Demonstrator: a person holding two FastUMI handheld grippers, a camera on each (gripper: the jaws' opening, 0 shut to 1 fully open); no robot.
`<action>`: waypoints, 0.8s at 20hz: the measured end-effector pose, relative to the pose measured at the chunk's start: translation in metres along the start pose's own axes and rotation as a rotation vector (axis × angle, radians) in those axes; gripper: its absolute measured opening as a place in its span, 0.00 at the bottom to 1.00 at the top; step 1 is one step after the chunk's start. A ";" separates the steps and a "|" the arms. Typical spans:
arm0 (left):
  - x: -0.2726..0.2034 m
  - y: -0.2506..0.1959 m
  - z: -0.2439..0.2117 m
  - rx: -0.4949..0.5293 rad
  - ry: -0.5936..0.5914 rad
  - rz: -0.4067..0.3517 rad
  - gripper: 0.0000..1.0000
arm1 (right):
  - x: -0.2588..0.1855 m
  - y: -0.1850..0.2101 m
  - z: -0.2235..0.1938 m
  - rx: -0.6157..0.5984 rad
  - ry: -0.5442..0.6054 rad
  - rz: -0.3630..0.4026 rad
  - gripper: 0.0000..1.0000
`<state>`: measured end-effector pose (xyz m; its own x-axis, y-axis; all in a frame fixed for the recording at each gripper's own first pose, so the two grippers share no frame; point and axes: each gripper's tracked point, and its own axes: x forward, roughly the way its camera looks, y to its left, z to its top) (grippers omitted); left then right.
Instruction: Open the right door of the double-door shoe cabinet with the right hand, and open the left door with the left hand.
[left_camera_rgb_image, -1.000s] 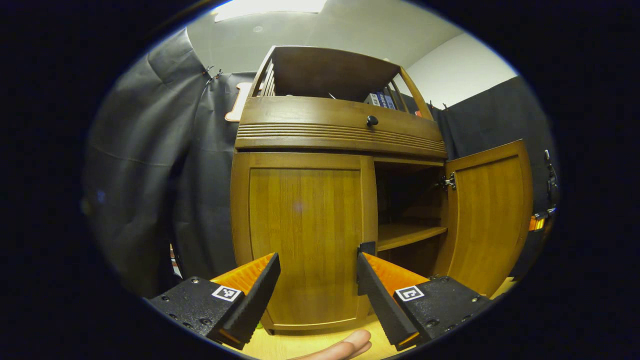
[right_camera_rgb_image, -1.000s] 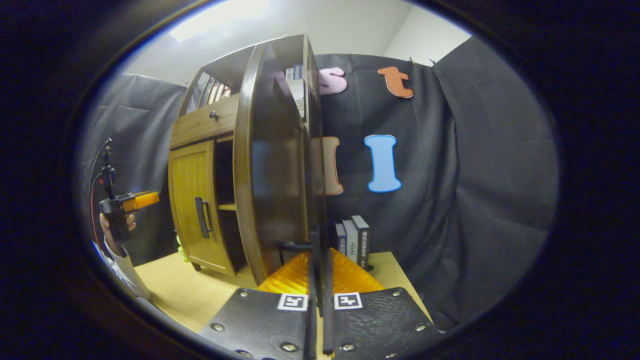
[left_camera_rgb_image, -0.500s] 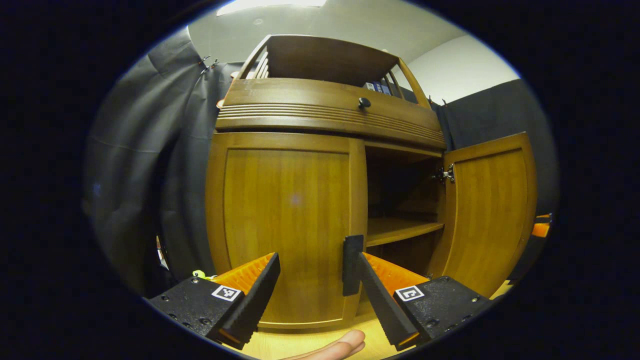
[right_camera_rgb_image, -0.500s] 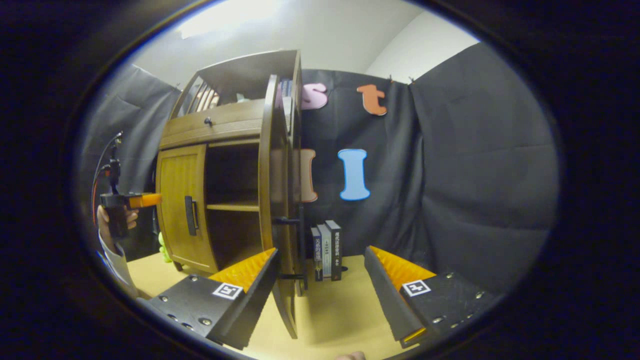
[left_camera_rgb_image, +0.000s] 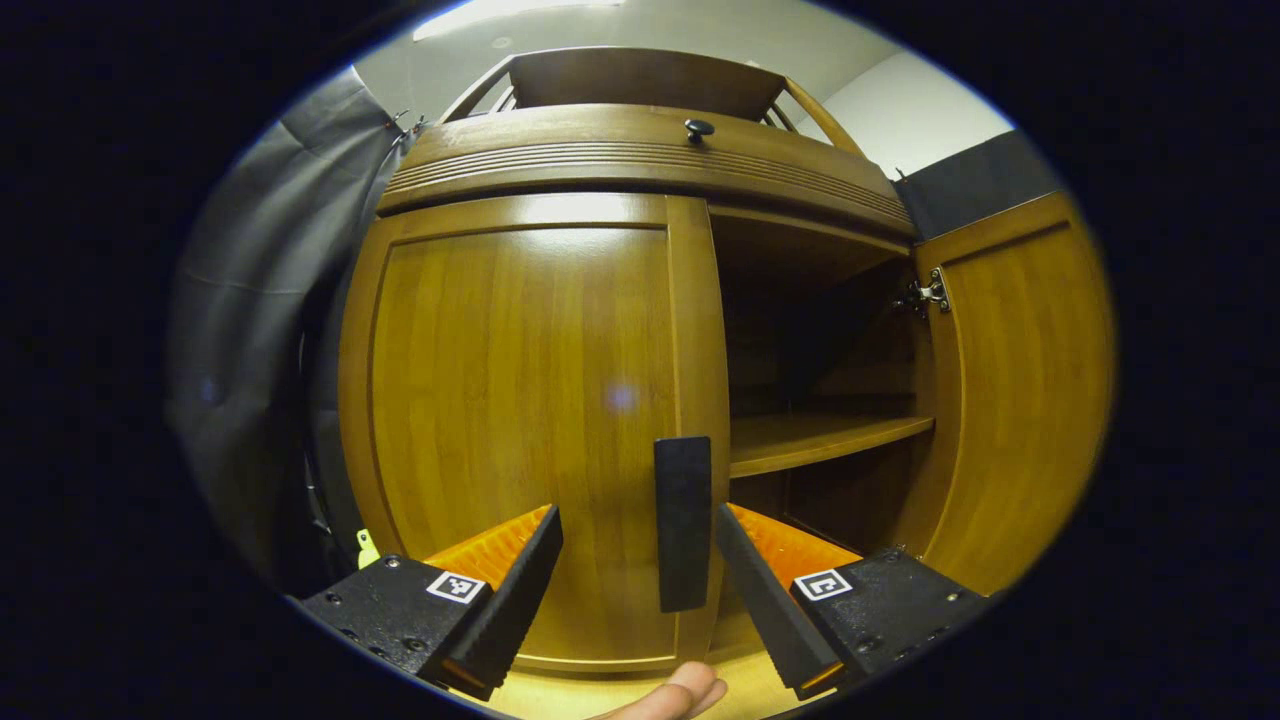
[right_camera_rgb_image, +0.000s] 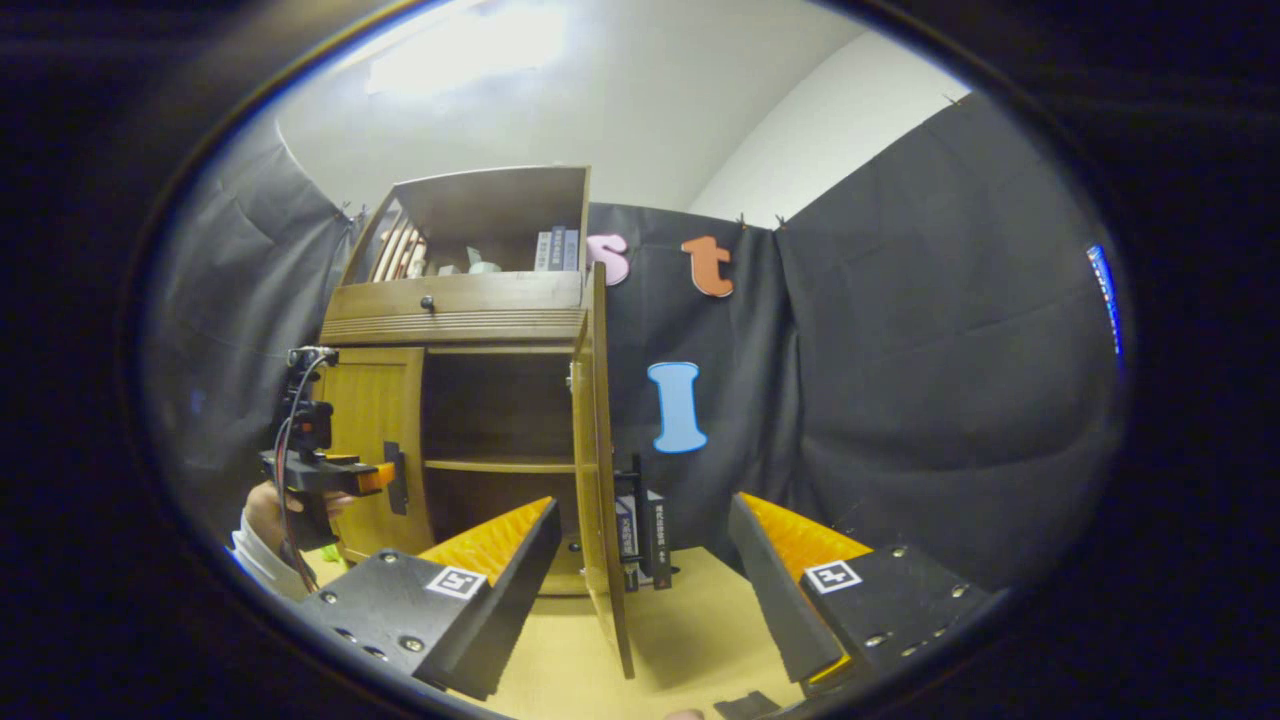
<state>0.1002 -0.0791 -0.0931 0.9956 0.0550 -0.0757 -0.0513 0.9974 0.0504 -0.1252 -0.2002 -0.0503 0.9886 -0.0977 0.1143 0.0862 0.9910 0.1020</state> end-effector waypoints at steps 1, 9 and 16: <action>0.004 -0.001 0.002 -0.025 -0.022 0.005 0.96 | -0.005 0.003 -0.008 -0.003 0.016 -0.009 1.00; 0.037 -0.019 -0.020 0.053 0.095 0.020 0.33 | -0.014 0.033 -0.034 0.055 0.052 0.077 1.00; 0.024 -0.022 -0.014 0.015 0.187 -0.047 0.33 | -0.011 0.031 -0.041 0.041 0.087 0.081 1.00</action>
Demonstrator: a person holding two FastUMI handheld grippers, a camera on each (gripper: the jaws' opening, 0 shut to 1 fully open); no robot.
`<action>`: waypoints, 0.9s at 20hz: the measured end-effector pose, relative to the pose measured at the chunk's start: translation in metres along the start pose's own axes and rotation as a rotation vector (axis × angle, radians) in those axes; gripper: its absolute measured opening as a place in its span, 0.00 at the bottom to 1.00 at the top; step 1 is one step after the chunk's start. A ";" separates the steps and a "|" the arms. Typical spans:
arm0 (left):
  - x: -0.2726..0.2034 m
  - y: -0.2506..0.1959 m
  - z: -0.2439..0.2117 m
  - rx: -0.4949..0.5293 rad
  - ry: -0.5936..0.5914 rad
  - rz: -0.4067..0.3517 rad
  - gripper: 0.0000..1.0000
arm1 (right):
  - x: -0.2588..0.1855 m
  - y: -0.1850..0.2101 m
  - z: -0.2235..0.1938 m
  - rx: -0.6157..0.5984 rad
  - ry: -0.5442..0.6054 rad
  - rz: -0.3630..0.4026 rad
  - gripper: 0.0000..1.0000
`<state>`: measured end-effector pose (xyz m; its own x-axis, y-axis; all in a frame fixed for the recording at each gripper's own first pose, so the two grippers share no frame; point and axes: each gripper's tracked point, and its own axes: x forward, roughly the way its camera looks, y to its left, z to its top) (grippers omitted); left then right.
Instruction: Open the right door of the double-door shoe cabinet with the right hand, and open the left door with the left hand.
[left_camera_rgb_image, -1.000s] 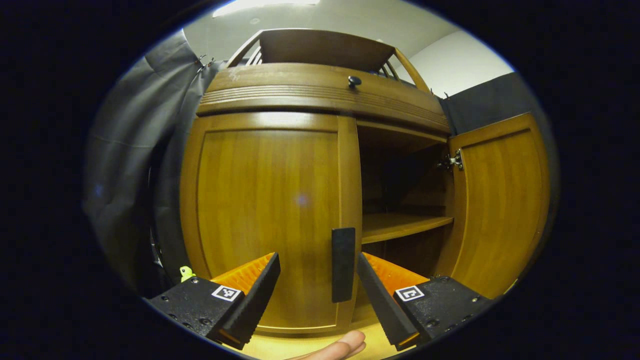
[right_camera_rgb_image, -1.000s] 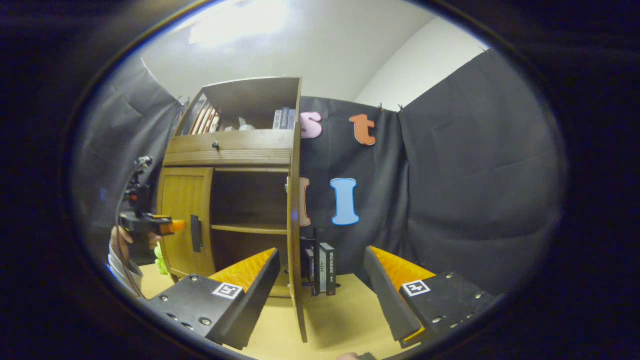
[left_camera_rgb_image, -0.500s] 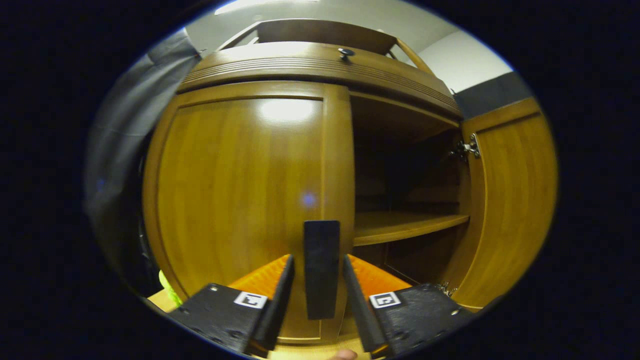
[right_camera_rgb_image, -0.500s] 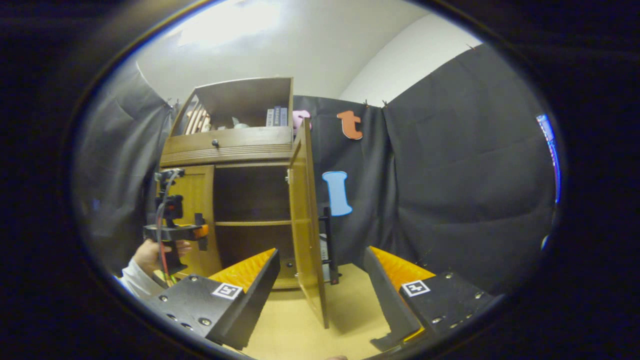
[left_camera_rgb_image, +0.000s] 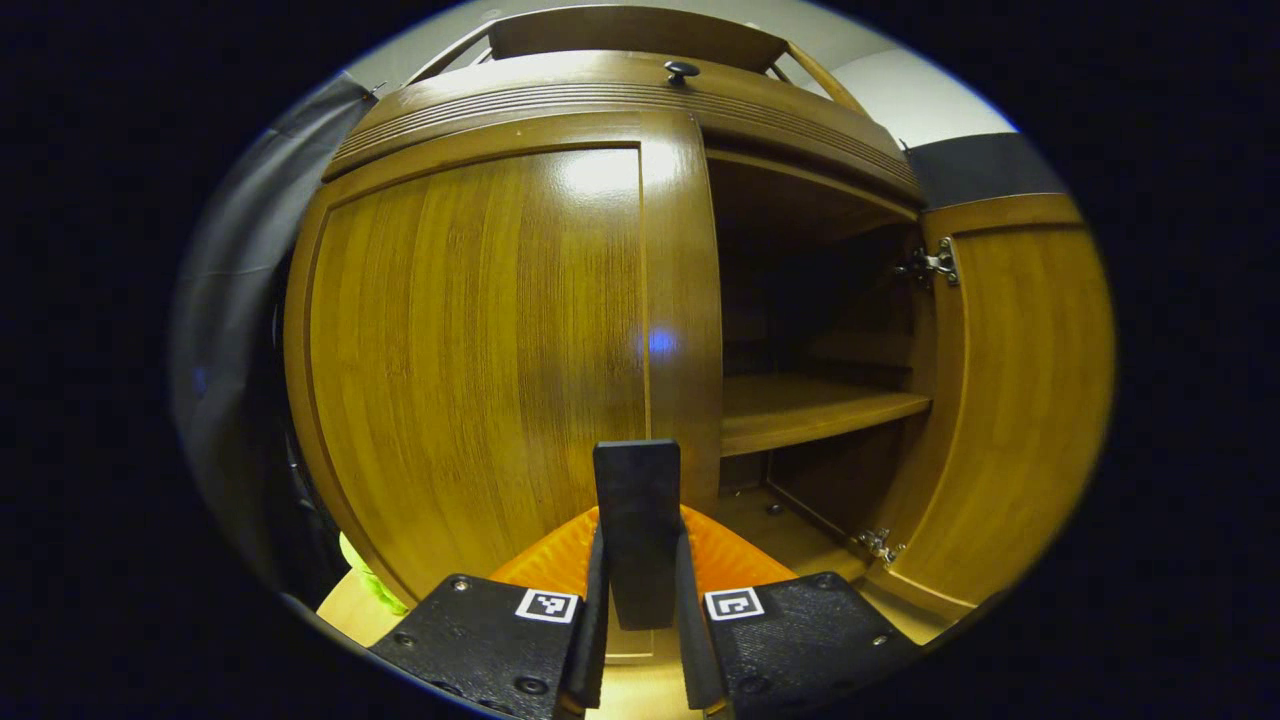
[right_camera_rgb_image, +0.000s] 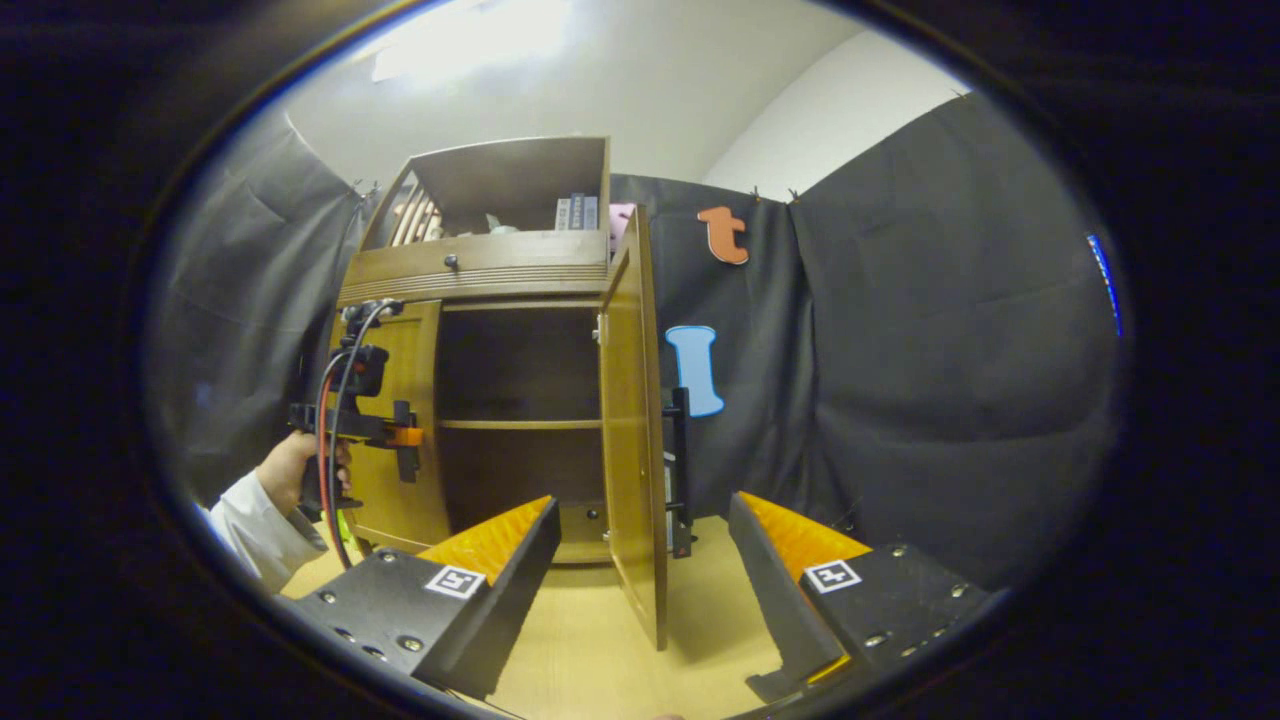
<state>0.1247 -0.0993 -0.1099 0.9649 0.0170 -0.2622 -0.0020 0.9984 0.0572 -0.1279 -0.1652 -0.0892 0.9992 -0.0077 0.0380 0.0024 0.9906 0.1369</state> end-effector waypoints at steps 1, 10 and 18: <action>-0.002 0.000 0.001 0.003 -0.012 -0.014 0.33 | -0.001 0.004 0.002 0.022 -0.004 0.018 1.00; -0.046 0.005 -0.008 0.033 0.006 -0.068 0.33 | -0.015 0.025 0.016 0.033 -0.041 0.089 1.00; -0.099 0.024 -0.014 0.020 -0.001 -0.091 0.32 | -0.003 0.012 -0.002 -0.024 0.021 0.027 1.00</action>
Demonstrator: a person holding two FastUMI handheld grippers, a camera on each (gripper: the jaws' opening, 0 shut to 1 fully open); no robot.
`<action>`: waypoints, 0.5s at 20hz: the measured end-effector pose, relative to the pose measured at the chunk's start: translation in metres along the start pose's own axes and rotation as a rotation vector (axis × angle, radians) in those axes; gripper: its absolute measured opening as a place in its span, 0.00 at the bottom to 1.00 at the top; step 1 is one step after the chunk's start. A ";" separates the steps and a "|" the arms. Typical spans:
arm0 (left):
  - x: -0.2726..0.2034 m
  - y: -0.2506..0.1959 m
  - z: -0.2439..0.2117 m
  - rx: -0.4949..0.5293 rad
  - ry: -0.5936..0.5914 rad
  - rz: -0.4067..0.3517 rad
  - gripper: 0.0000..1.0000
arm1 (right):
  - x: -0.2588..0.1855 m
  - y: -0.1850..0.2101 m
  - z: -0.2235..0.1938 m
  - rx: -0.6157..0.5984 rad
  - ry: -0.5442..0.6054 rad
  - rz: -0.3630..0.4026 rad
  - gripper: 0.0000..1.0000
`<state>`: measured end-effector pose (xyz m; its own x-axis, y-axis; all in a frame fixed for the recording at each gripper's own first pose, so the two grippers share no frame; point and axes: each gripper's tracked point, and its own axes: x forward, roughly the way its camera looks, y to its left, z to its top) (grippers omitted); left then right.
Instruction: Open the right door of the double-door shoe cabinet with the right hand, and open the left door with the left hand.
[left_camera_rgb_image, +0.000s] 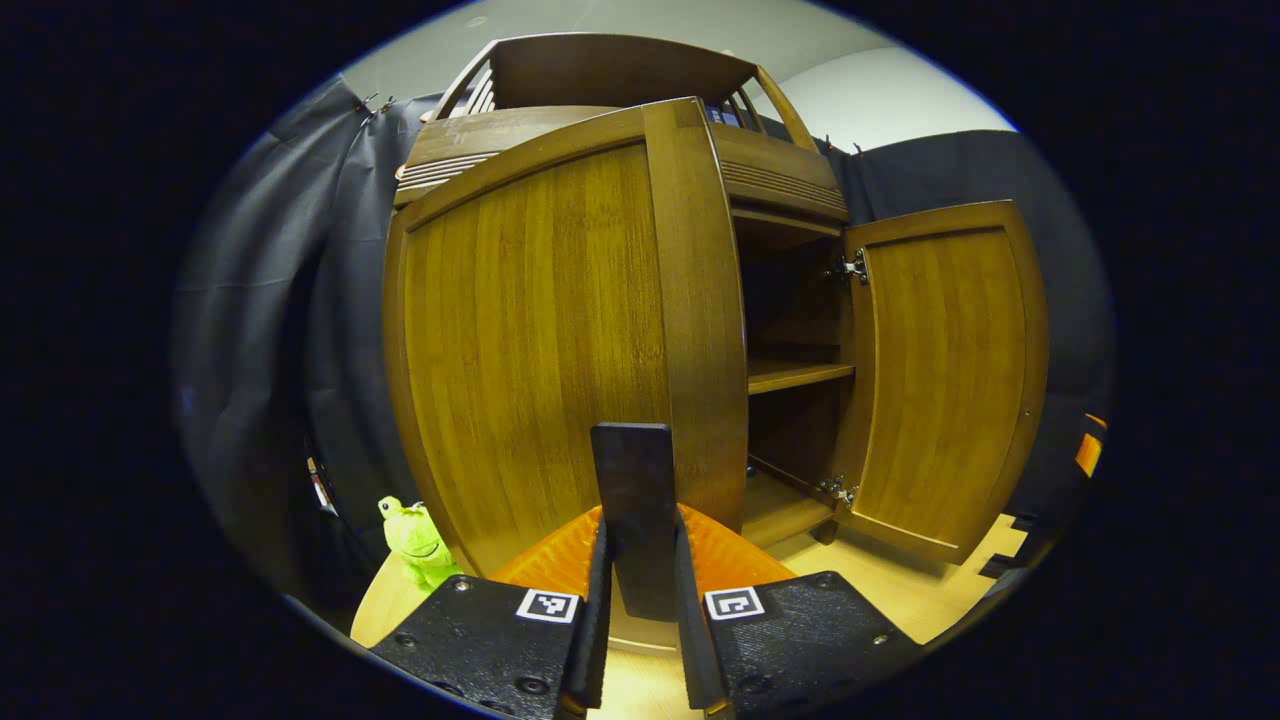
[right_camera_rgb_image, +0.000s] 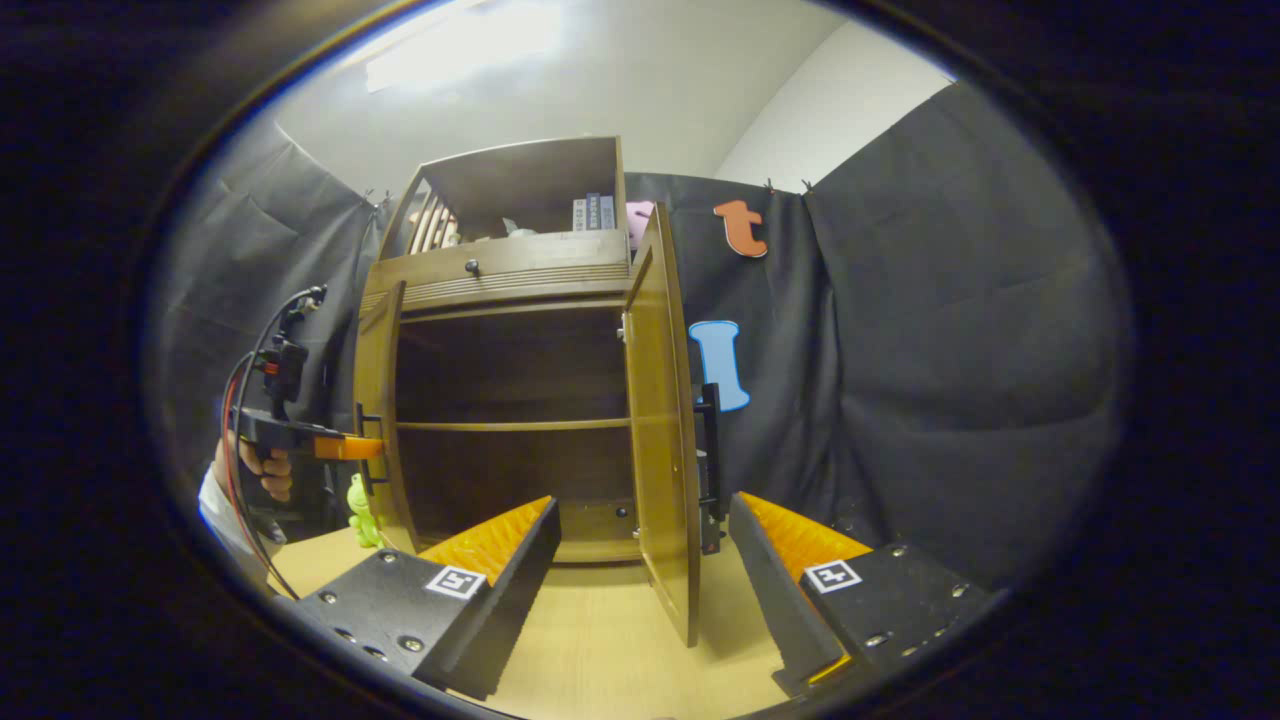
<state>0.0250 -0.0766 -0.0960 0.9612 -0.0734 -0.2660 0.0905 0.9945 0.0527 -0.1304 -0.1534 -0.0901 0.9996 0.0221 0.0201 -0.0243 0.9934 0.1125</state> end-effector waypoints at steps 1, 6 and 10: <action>-0.006 0.001 -0.001 -0.005 0.001 0.003 0.31 | 0.000 -0.002 0.000 -0.016 0.001 -0.011 1.00; -0.028 0.012 -0.009 0.004 0.012 0.005 0.31 | -0.001 0.004 0.001 -0.036 0.005 -0.012 1.00; -0.042 0.019 -0.016 -0.013 0.025 -0.005 0.33 | -0.004 0.007 0.004 -0.045 -0.001 -0.013 1.00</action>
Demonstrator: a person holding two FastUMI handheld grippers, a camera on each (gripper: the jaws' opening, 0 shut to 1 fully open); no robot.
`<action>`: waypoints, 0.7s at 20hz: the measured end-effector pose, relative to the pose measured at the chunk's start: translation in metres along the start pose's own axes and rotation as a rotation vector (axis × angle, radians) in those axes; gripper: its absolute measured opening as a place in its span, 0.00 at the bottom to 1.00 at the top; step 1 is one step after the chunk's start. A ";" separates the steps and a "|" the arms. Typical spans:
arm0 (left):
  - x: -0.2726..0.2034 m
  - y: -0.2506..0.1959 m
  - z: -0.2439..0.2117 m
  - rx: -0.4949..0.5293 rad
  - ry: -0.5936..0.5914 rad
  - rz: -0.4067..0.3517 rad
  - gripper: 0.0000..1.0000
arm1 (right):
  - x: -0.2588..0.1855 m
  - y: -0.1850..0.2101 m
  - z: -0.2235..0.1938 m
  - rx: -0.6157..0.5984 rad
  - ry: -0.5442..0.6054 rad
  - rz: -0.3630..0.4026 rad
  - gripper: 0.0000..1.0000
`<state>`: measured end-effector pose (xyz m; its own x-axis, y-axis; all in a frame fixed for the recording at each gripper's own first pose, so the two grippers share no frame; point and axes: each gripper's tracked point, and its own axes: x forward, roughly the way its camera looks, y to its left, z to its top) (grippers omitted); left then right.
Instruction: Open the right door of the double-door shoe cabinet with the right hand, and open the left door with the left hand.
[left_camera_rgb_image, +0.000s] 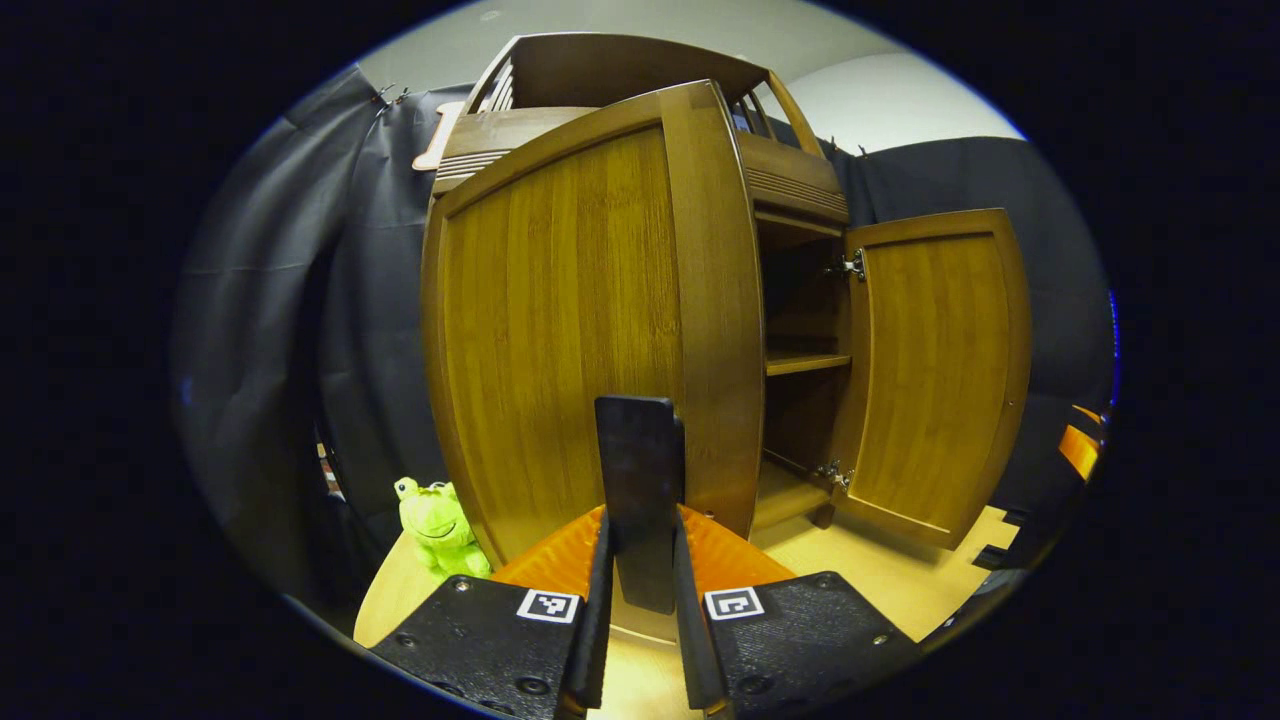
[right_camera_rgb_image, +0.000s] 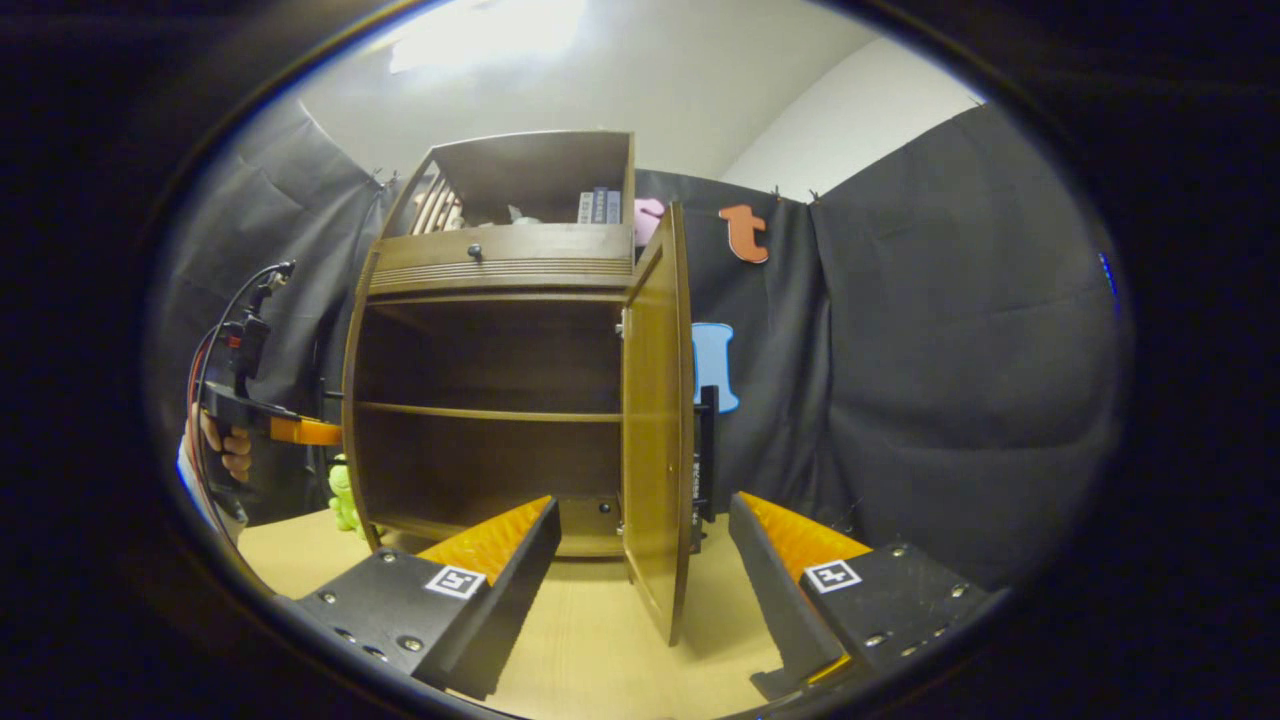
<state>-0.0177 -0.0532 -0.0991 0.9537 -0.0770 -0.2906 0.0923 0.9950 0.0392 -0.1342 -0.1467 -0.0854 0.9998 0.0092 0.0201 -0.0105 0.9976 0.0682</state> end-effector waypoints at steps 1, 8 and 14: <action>-0.004 0.002 -0.001 -0.009 0.001 0.000 0.32 | -0.001 0.000 0.000 0.001 -0.001 -0.002 1.00; -0.036 0.033 -0.004 -0.027 -0.004 0.084 0.32 | 0.000 0.001 0.002 -0.009 0.004 -0.006 1.00; -0.053 0.058 -0.012 -0.016 0.011 0.135 0.23 | -0.003 0.011 0.008 -0.020 -0.006 0.006 1.00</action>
<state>-0.0666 0.0098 -0.0929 0.9540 0.0580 -0.2941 -0.0412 0.9972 0.0629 -0.1370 -0.1366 -0.0770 0.9995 0.0151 0.0268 -0.0164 0.9987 0.0484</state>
